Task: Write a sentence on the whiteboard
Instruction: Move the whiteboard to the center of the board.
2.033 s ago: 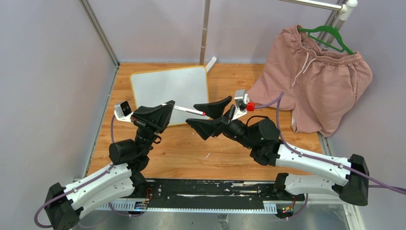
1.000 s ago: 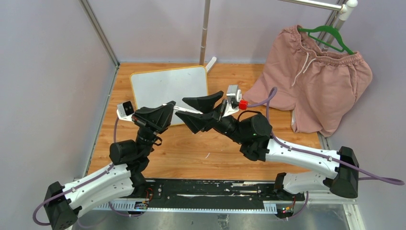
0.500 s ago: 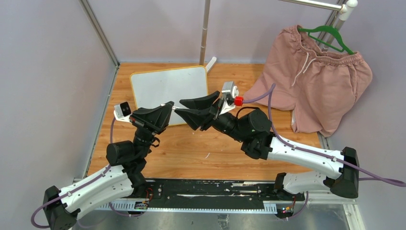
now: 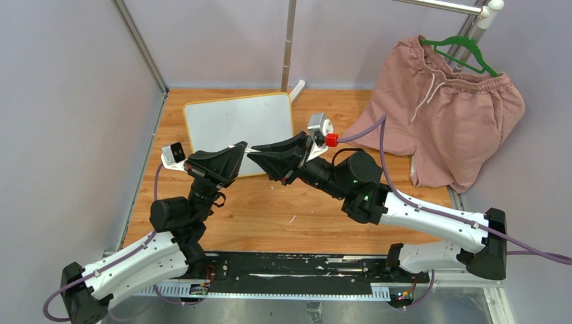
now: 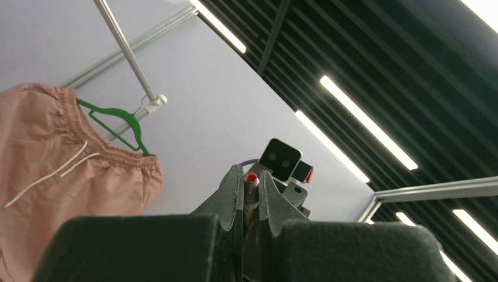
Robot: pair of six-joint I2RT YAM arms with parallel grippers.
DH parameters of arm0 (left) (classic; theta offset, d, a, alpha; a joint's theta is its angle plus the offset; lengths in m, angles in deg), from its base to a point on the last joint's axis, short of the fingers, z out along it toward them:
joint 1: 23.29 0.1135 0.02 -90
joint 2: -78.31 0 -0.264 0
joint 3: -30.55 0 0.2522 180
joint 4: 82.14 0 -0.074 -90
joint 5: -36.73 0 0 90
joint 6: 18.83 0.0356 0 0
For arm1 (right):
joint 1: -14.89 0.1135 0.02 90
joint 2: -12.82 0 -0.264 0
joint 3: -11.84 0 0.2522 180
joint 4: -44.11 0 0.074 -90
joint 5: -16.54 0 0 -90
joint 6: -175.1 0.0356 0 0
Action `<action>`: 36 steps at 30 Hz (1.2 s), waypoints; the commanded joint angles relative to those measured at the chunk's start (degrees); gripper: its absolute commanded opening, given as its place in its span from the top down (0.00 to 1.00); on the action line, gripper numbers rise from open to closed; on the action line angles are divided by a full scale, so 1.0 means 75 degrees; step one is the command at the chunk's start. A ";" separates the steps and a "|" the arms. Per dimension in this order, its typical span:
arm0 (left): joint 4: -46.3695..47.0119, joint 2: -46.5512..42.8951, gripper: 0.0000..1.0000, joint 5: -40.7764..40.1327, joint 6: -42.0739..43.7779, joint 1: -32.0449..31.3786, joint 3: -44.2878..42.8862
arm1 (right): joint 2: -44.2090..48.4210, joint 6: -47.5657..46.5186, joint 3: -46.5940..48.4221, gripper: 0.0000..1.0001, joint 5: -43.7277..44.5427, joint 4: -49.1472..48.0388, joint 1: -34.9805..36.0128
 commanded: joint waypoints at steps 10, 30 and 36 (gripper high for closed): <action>-0.0257 -0.0100 0.97 0.0102 0.0294 -0.0040 -0.0169 | 0.0393 -0.0154 -0.0014 1.00 0.0143 -0.0163 0.0094; -0.0317 -0.0123 1.00 -0.0029 0.0308 -0.0035 -0.0043 | 0.0385 -0.0206 -0.0102 0.68 0.0236 -0.0277 0.0094; -0.0313 -0.0050 1.00 0.0018 0.0303 -0.0037 -0.0078 | 0.0332 -0.0177 0.0021 0.85 0.0115 -0.0049 0.0088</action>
